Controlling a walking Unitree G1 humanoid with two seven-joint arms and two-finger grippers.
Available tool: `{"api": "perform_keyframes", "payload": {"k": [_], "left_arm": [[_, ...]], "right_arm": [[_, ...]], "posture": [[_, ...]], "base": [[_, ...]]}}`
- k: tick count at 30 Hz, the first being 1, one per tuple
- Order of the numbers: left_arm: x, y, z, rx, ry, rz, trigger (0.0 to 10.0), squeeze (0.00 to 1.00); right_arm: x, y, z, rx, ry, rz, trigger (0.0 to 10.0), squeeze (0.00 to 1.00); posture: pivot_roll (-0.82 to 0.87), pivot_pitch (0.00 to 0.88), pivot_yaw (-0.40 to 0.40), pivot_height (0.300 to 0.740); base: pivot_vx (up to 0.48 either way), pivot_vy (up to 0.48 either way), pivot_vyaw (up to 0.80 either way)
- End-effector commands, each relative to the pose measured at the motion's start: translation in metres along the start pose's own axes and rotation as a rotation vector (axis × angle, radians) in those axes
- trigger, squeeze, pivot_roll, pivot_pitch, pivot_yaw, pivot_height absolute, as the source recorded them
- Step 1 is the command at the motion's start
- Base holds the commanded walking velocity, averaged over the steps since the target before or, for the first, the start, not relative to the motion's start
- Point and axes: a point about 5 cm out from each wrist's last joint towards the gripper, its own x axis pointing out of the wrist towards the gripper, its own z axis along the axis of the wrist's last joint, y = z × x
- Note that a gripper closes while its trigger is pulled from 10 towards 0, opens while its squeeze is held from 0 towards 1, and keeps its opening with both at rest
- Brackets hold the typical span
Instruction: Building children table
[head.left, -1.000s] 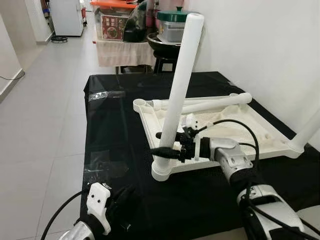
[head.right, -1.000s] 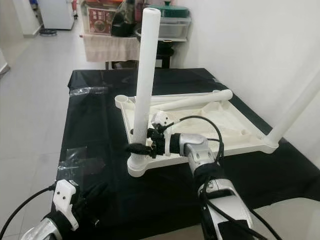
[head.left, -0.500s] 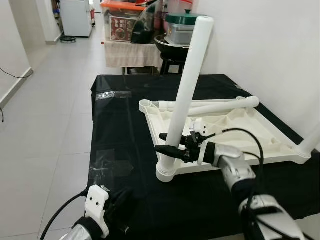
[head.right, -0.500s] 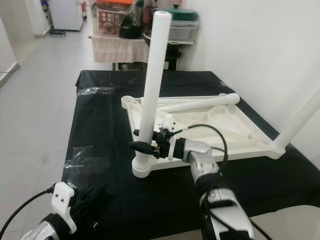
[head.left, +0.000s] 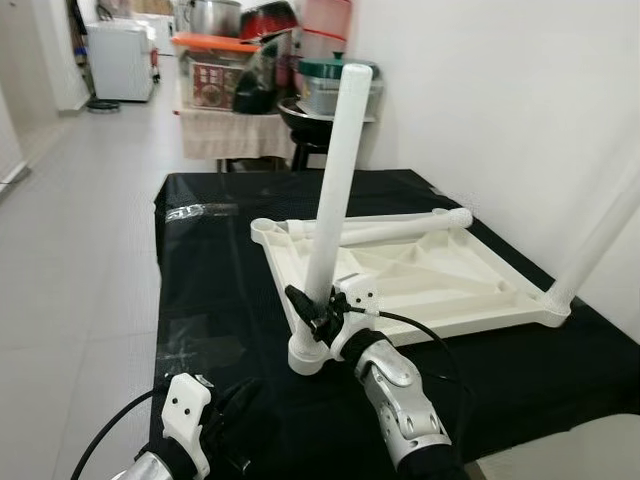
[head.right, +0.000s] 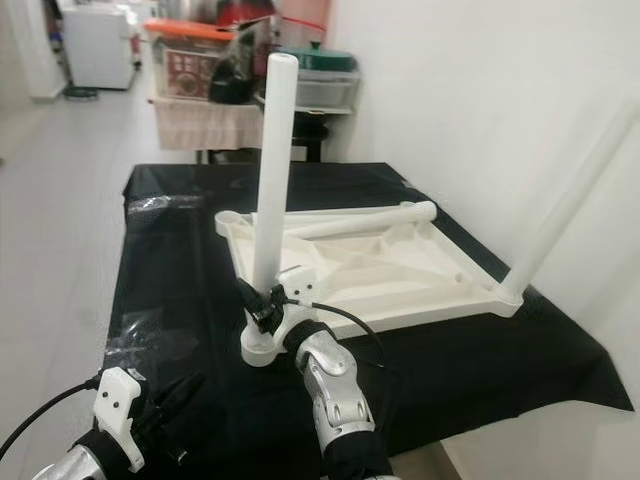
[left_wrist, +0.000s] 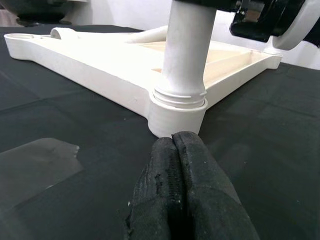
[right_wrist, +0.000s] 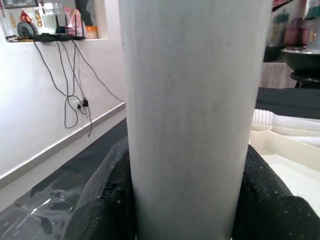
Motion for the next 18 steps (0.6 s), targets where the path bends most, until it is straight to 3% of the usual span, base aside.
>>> {"api": "perform_keyframes", "payload": {"k": [1,3,4,5,6,7,8,9,10,12,13,15,16,18], "left_arm": [[0.001,-0.003,-0.002,-0.002,0.006,0.000,10.0,0.00],[0.001,-0.003,-0.002,-0.002,0.006,0.000,10.0,0.00],[0.001,-0.003,-0.001,-0.003,0.004,-0.001,10.0,0.00],[0.001,-0.003,-0.001,-0.003,0.004,-0.001,10.0,0.00],[0.003,-0.002,-0.001,0.000,0.004,-0.004,10.0,0.00],[0.003,-0.002,-0.001,0.000,0.004,-0.004,10.0,0.00],[0.004,-0.002,-0.001,0.002,0.002,-0.006,10.0,0.00],[0.004,-0.002,-0.001,0.002,0.002,-0.006,10.0,0.00],[0.006,-0.001,-0.001,0.004,0.002,-0.009,10.0,0.00],[0.006,-0.001,-0.001,0.004,0.002,-0.009,10.0,0.00],[0.007,-0.001,-0.001,0.005,0.001,-0.010,10.0,0.00],[0.007,-0.001,-0.001,0.005,0.001,-0.010,10.0,0.00],[0.009,-0.001,-0.001,0.007,-0.001,-0.013,10.0,0.00],[0.010,-0.001,-0.001,0.008,-0.002,-0.014,10.0,0.00]], "right_arm": [[-0.021,0.000,-0.055,0.066,0.306,-0.078,8.2,0.00],[-0.021,0.000,-0.055,0.066,0.306,-0.078,8.2,0.00],[-0.021,0.001,-0.050,0.056,0.298,-0.063,10.0,0.71],[-0.021,0.001,-0.050,0.056,0.298,-0.063,10.0,0.71],[-0.017,-0.007,-0.033,0.023,0.239,0.111,10.0,1.00],[-0.017,-0.007,-0.033,0.023,0.239,0.111,10.0,1.00],[-0.013,-0.015,-0.017,0.009,0.199,0.282,10.0,0.00],[-0.013,-0.015,-0.017,0.009,0.199,0.282,10.0,0.00],[-0.011,-0.023,-0.003,-0.014,0.177,0.419,10.0,0.00],[-0.011,-0.023,-0.003,-0.014,0.177,0.419,10.0,0.00],[-0.008,-0.032,0.009,-0.044,0.166,0.522,10.0,0.00],[-0.008,-0.032,0.009,-0.044,0.166,0.522,10.0,0.00],[0.003,-0.047,0.027,-0.075,0.182,0.586,10.0,0.00],[0.007,-0.051,0.034,-0.073,0.186,0.599,10.0,0.00]], "posture": [[0.14,0.000,-0.116,0.740],[0.14,0.000,-0.116,0.740],[0.14,0.000,-0.116,0.740],[0.14,0.000,-0.116,0.740],[0.14,0.000,-0.112,0.740],[0.14,0.000,-0.112,0.740],[0.14,0.000,-0.110,0.740],[0.14,0.000,-0.110,0.740],[0.14,0.000,-0.113,0.740],[0.14,0.000,-0.113,0.740],[0.15,0.000,-0.116,0.740],[0.15,0.000,-0.116,0.740],[0.16,0.000,-0.124,0.740],[0.16,0.000,-0.125,0.740]], "base": [[0.000,0.000,0.00],[0.000,0.000,0.00],[0.000,0.000,0.00],[0.000,0.000,0.00],[0.000,0.000,0.00],[0.000,0.000,0.00],[0.000,0.000,0.00],[0.000,0.000,0.00],[0.000,0.000,0.00],[0.000,0.000,0.00],[0.000,0.000,0.00],[0.000,0.000,0.00],[0.000,0.000,0.00],[0.000,0.000,0.00]]}}
